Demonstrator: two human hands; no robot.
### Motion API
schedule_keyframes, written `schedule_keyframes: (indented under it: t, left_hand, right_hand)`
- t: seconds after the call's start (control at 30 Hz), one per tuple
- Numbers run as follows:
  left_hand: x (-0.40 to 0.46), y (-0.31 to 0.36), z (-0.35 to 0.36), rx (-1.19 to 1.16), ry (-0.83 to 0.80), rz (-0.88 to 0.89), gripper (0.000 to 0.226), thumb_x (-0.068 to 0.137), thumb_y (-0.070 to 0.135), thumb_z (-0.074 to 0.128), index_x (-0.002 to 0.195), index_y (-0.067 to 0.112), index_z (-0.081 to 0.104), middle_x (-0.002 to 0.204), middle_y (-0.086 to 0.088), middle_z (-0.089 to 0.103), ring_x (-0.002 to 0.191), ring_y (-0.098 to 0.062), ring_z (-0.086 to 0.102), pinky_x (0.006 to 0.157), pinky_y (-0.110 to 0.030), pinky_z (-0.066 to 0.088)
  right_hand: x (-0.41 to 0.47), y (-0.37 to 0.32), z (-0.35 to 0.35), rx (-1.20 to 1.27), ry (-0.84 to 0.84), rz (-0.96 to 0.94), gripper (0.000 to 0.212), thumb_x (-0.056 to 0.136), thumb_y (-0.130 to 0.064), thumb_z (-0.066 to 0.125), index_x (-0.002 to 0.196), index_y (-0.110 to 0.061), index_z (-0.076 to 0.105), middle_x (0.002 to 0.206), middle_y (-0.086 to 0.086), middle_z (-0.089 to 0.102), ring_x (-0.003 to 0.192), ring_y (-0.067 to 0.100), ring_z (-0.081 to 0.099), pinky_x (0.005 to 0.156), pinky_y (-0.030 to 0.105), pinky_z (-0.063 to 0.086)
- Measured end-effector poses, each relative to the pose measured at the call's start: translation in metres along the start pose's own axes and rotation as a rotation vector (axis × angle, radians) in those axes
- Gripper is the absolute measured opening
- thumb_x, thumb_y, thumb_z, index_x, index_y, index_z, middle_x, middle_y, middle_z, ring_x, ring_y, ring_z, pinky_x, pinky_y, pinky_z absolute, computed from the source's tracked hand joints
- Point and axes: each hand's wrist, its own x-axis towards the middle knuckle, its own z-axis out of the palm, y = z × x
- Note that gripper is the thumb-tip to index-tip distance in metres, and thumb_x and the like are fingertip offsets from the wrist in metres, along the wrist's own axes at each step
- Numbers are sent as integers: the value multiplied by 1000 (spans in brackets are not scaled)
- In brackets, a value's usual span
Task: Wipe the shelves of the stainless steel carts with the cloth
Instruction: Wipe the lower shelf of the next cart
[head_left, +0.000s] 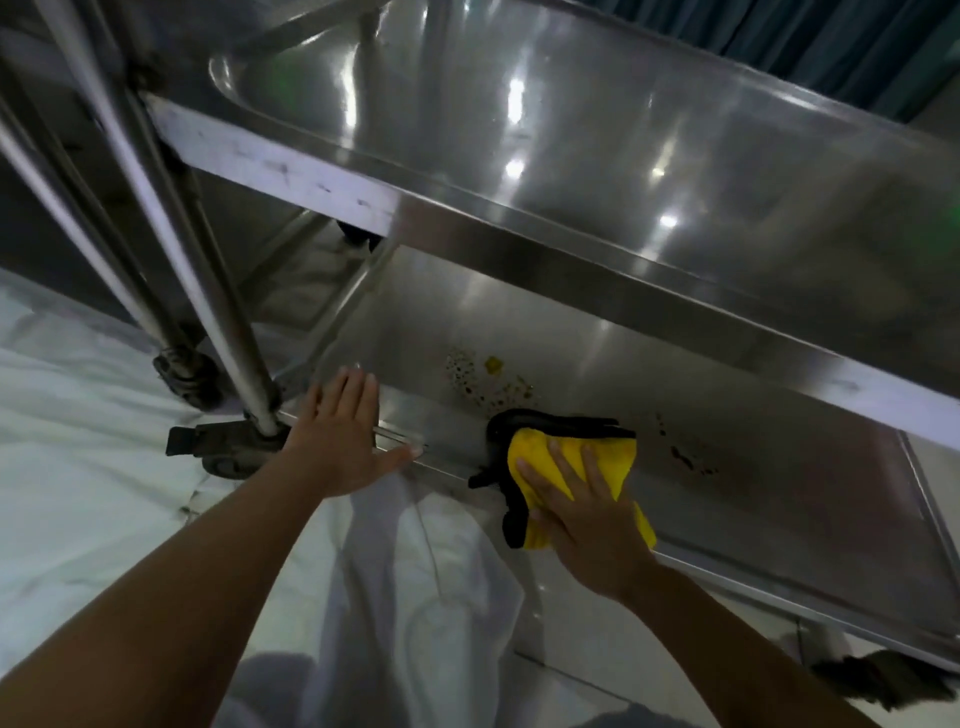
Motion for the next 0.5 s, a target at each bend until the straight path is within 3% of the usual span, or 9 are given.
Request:
schedule_keyframes:
  t: [0.13, 0.27, 0.5]
  left_hand:
    - [5, -1, 3, -34, -23, 4, 142, 43, 103, -2, 150, 10, -18, 159, -10, -21, 144, -25, -24, 115, -49, -12]
    - [2, -2, 0, 12, -52, 43, 153, 34, 105, 8, 148, 8, -22, 157, -13, -26, 143, -29, -26, 118, -51, -9]
    - [0, -10, 5, 92, 16, 88, 133, 64, 93, 34, 148, 4, -20, 158, -17, -20, 146, -31, -18, 118, -50, -4]
  right_hand:
    - [48, -11, 8, -39, -28, -54, 53, 98, -59, 19, 135, -60, -19, 155, -12, -22, 148, 35, -11, 109, 67, 13]
    - [105, -59, -1, 39, -16, -87, 55, 97, -59, 23, 141, -61, -11, 162, -8, -12, 147, 34, -14, 106, 72, -2]
    - [81, -45, 0, -21, 9, -88, 53, 99, -55, 22, 143, -56, -7, 162, -9, -10, 148, 28, -12, 113, 65, 8]
